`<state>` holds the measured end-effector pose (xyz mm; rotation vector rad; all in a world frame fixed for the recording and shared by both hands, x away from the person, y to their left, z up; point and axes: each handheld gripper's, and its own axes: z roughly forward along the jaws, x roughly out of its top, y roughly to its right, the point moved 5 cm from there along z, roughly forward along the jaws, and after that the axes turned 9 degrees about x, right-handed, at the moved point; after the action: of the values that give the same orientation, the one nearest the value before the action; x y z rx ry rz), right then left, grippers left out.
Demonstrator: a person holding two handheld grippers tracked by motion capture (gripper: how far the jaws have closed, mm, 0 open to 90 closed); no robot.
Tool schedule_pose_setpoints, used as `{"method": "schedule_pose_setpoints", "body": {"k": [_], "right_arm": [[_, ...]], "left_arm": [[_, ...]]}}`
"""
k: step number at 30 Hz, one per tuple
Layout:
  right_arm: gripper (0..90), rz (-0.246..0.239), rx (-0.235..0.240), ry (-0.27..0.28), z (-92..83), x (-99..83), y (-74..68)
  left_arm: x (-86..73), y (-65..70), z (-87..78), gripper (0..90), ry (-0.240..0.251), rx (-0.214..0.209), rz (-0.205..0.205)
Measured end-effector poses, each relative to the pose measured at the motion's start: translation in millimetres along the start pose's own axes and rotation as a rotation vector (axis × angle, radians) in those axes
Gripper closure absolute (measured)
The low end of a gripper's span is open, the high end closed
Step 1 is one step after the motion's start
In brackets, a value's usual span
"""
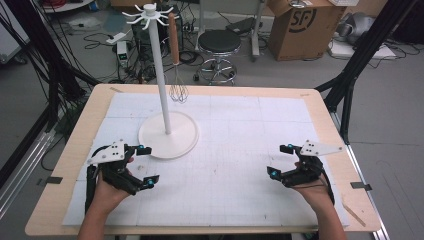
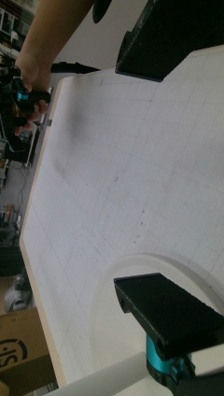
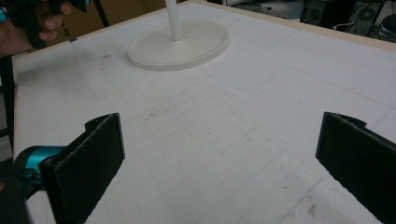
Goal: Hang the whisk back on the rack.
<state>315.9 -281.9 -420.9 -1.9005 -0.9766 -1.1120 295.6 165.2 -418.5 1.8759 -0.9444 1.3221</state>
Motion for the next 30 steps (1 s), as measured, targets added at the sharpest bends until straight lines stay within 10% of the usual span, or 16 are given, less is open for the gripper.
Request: {"method": "schedule_pose_setpoints", "body": {"k": [30], "right_arm": [[0.4, 0.031, -0.002, -0.063, 4.3, -20.5, 5.6]], "left_arm": [[-6.9, 0.7, 4.3, 1.7, -0.026, 0.005, -0.011]]}}
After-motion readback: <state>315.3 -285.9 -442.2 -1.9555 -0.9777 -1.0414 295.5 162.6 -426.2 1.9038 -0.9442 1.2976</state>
